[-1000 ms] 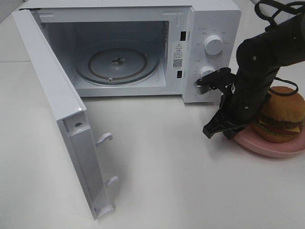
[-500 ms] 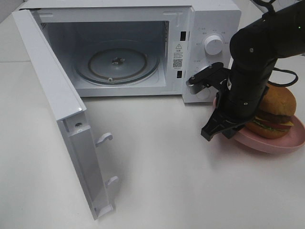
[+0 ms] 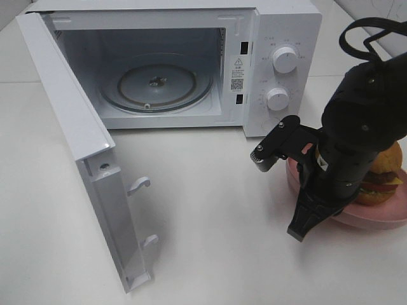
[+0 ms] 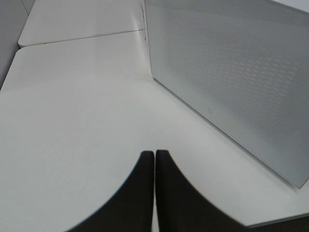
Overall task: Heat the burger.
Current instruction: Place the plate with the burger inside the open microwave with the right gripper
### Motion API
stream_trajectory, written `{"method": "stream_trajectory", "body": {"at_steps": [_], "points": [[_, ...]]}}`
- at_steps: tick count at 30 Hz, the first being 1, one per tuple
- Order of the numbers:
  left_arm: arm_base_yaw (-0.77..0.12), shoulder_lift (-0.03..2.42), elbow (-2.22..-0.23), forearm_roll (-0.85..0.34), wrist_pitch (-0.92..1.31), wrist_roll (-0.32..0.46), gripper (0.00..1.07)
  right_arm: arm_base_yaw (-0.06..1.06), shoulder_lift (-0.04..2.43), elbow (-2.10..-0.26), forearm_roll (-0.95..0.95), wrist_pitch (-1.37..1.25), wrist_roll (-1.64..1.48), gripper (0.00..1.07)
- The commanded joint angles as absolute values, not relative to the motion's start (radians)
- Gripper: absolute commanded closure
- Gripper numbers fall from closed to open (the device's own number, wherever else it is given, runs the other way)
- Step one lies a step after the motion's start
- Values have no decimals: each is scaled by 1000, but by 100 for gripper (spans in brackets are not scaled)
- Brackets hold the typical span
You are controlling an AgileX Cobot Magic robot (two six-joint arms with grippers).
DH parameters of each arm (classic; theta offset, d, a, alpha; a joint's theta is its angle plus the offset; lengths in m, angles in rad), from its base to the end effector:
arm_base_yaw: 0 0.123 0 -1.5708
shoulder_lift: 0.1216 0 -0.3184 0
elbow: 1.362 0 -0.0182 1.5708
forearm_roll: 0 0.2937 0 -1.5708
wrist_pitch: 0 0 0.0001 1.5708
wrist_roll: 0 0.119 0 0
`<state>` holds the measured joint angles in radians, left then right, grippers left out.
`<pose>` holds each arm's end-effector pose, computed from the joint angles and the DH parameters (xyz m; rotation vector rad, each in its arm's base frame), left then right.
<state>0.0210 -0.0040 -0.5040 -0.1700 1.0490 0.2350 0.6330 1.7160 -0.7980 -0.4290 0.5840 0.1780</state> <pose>0.0232 -0.0170 0.2891 0.2224 2.0010 -0.0399 0.2727 0.1662 0.1120 -1.1190 2.6601 -0.2633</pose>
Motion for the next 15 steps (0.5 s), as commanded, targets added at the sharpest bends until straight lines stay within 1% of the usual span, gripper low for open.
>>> {"method": "stream_trajectory", "body": {"at_steps": [1, 3, 8, 15], "points": [[23, -22, -504, -172, 1042, 238, 106, 665, 1678, -783, -499, 565, 184, 107], [23, -22, -504, -172, 1042, 238, 106, 695, 1655, -779, -505, 569, 184, 107], [23, -22, -504, -172, 1043, 238, 106, 720, 1620, -779, -509, 563, 182, 107], [23, -22, -504, -172, 1043, 238, 106, 720, 1578, -779, -533, 581, 169, 107]]}}
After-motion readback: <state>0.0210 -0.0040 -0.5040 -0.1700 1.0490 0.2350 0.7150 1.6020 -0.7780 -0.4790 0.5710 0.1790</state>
